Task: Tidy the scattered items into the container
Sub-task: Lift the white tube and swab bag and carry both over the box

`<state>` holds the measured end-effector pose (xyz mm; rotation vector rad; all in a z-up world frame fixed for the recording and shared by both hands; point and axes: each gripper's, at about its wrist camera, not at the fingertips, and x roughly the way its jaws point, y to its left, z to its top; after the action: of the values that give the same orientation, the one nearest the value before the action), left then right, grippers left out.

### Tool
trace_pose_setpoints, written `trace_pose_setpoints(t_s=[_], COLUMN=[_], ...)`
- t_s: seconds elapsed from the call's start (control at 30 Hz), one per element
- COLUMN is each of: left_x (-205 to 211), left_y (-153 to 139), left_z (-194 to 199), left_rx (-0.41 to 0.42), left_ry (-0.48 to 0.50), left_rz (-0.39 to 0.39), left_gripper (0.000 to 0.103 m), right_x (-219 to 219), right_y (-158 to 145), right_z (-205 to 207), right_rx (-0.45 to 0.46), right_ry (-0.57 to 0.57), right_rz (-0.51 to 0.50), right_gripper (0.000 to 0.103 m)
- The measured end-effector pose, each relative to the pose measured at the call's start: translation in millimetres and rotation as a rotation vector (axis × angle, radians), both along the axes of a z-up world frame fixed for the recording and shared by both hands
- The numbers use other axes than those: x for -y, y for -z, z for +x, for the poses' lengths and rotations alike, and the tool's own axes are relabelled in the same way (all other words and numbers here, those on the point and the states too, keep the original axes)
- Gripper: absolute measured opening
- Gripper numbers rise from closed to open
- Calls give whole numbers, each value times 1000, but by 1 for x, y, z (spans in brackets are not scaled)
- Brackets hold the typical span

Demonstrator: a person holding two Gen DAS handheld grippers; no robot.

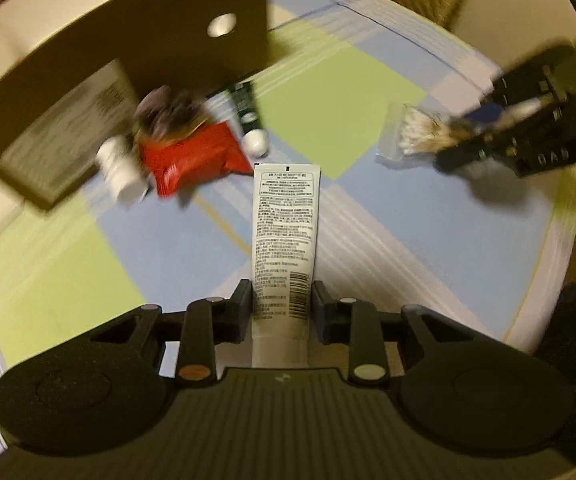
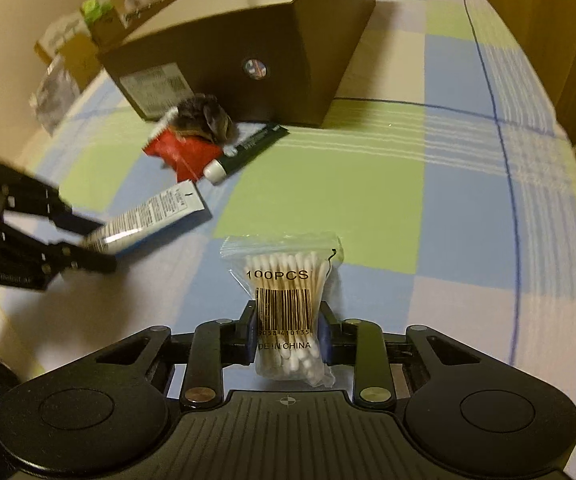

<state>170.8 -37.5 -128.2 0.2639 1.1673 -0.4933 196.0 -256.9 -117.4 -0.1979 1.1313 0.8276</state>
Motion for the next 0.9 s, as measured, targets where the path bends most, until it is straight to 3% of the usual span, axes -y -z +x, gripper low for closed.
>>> trace_pose_setpoints(t_s=[0.23,0.57,0.9], left_x=[-30,-46,-60], left_y=[-22,-74,-114], left_z=[-7,-16,14], left_rx=[-27,102,220], left_ry=[-179,-242,-251], left_rz=[-126,-134,-99], left_gripper=[26,26,26], right_x=[-6,-17,-32], right_y=[-15,-45,-92], right_z=[9,22,52], right_rx=[-58,-29,36], right_ry=[9,-3,0], right_rz=[97,165,254], right_gripper=[32,32,32])
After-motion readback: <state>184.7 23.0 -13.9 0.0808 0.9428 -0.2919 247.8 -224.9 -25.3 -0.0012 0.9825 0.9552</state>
